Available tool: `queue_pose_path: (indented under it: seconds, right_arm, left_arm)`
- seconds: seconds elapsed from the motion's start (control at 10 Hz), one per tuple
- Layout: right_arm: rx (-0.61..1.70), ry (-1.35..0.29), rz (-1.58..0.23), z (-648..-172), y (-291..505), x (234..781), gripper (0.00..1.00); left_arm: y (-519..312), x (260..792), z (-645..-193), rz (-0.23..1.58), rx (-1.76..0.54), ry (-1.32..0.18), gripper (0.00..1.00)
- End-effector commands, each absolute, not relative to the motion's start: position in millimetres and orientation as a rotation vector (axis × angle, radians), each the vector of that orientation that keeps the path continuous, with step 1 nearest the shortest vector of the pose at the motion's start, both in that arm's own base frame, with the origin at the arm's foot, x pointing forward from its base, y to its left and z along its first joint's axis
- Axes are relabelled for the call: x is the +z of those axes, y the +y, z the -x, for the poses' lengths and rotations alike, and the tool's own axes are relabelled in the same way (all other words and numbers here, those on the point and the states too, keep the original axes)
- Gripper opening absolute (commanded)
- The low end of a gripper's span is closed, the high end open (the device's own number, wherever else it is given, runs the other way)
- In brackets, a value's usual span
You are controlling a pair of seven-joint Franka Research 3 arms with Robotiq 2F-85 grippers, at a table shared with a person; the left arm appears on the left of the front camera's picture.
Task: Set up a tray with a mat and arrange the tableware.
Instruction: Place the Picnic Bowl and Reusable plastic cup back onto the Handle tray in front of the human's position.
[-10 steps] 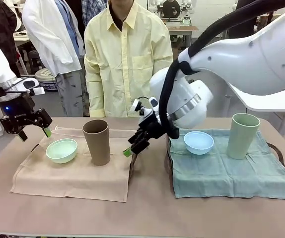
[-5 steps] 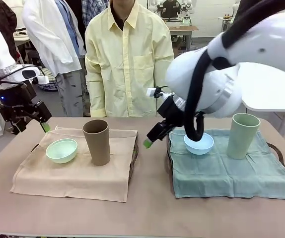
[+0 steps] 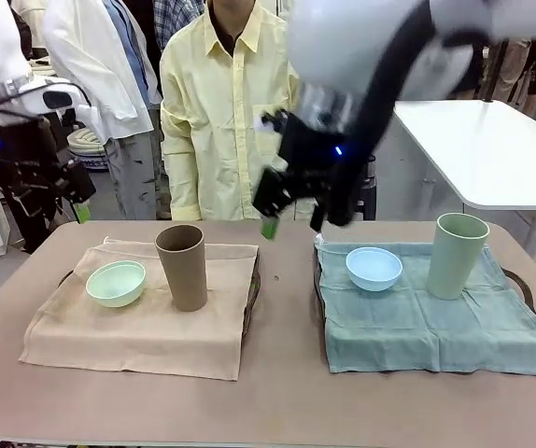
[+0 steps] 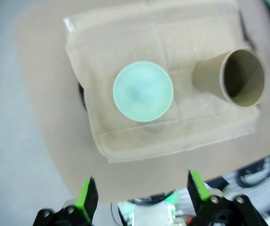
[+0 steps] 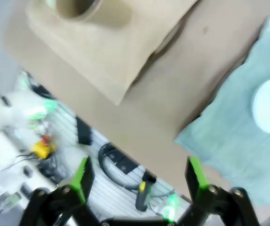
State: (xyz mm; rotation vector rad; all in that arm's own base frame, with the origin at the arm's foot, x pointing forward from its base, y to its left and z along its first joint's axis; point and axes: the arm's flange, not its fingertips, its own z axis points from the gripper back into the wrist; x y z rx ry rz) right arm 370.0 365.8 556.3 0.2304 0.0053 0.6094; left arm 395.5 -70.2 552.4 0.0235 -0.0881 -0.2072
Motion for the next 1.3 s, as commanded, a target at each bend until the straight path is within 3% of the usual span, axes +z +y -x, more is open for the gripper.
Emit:
queue_pose_path:
  seconds: [0.0,0.1,0.2,1.2]
  right_arm:
    - [0.603,-0.004,-0.153,-384,403,583,1.0]
    - [0.576,-0.049,-0.086,-385,411,589,1.0]
    - [0.608,-0.006,-0.205,-363,386,583,1.0]
    - [0.608,-0.006,-0.205,-363,386,583,1.0]
  left_arm:
    - [-71,571,-401,-0.056,-0.147,-0.068,1.0]
    - [-70,577,-407,-0.029,-0.119,-0.081,1.0]
    - [-70,566,-395,-0.032,-0.184,-0.084,1.0]
    - [-70,566,-395,-0.032,-0.184,-0.084,1.0]
